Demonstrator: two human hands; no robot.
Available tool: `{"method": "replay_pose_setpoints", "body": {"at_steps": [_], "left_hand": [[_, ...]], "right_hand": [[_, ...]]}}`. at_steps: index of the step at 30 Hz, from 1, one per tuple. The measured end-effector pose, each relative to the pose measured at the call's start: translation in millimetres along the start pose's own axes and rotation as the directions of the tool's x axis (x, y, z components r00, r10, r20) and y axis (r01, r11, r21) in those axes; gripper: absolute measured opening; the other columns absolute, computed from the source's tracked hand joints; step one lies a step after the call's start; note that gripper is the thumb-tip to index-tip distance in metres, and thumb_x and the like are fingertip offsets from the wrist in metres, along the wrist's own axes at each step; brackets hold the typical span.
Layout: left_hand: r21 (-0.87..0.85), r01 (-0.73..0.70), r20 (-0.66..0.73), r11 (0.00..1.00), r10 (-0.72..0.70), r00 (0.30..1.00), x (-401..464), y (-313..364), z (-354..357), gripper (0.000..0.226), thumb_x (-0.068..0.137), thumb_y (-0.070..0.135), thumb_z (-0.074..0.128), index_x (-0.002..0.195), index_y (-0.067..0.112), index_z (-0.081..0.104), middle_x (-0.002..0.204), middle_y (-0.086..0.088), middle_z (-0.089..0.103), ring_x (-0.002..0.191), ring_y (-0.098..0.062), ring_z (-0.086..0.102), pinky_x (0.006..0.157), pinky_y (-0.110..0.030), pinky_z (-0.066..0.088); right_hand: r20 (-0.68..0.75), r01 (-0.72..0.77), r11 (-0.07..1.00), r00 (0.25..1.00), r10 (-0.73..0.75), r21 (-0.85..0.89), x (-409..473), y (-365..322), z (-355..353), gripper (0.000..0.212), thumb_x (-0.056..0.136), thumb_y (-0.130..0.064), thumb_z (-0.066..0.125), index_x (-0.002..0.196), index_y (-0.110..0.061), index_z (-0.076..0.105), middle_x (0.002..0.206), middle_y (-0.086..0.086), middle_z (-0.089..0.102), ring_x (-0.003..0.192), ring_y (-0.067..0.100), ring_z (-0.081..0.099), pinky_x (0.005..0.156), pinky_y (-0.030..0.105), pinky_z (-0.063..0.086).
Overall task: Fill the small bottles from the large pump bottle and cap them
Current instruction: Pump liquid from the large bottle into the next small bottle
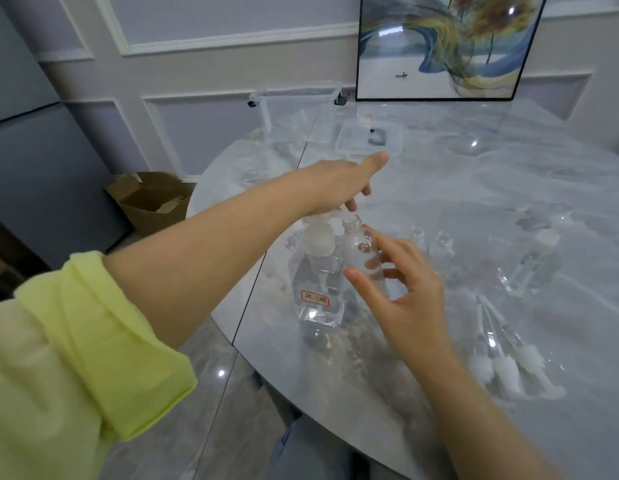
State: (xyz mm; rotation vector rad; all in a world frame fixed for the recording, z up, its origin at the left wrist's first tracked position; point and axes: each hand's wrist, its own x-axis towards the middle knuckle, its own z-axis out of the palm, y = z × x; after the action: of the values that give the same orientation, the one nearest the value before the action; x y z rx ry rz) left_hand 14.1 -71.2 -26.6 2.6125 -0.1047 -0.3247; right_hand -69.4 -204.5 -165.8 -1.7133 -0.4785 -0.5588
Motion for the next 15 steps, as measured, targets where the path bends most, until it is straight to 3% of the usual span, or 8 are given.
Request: {"method": "replay_pose_setpoints", "body": {"at_steps": [7, 10, 15], "left_hand": [[-0.028, 0.012, 0.004, 1.0, -0.012, 1.0, -0.1, -1.5, -0.2, 0.077, 0.097, 0.076, 0.013, 0.116, 0.029, 0.069, 0.108, 0.002, 0.073, 0.108, -0.021, 0.066, 0.103, -0.045, 0.043], [-0.003, 0.035, 0.035, 0.999, -0.035, 0.999, -0.8, -0.6, 1.9, 0.078, 0.096, 0.077, 0.013, 0.115, 0.028, 0.07, 0.108, 0.002, 0.073, 0.101, -0.018, 0.068, 0.097, -0.044, 0.046], [0.026, 0.007, -0.019, 1.0, -0.006, 1.0, -2.3, 2.6, 1.9, 0.076, 0.097, 0.076, 0.013, 0.115, 0.028, 0.07, 0.106, 0.003, 0.073, 0.106, -0.022, 0.065, 0.101, -0.043, 0.043]], "right_hand": [[-0.001, -0.004, 1.0, 1.0, 0.004, -0.009, 0.9, -0.2, 0.1, 0.054, 0.084, -0.045, 0.072, 0.135, -0.031, 0.059, 0.111, -0.02, 0.06, 0.097, 0.01, 0.063, 0.084, 0.017, 0.052], [0.001, 0.005, 1.0, 1.0, -0.005, -0.018, 0.5, 0.1, 0.2, 0.052, 0.085, -0.044, 0.073, 0.134, -0.034, 0.058, 0.11, -0.02, 0.06, 0.097, 0.01, 0.063, 0.085, 0.017, 0.052], [-0.004, -0.014, 1.0, 1.0, 0.014, -0.001, 0.2, -1.0, 0.7, 0.054, 0.084, -0.048, 0.072, 0.134, -0.034, 0.059, 0.11, -0.021, 0.06, 0.097, 0.011, 0.063, 0.085, 0.019, 0.053]]}}
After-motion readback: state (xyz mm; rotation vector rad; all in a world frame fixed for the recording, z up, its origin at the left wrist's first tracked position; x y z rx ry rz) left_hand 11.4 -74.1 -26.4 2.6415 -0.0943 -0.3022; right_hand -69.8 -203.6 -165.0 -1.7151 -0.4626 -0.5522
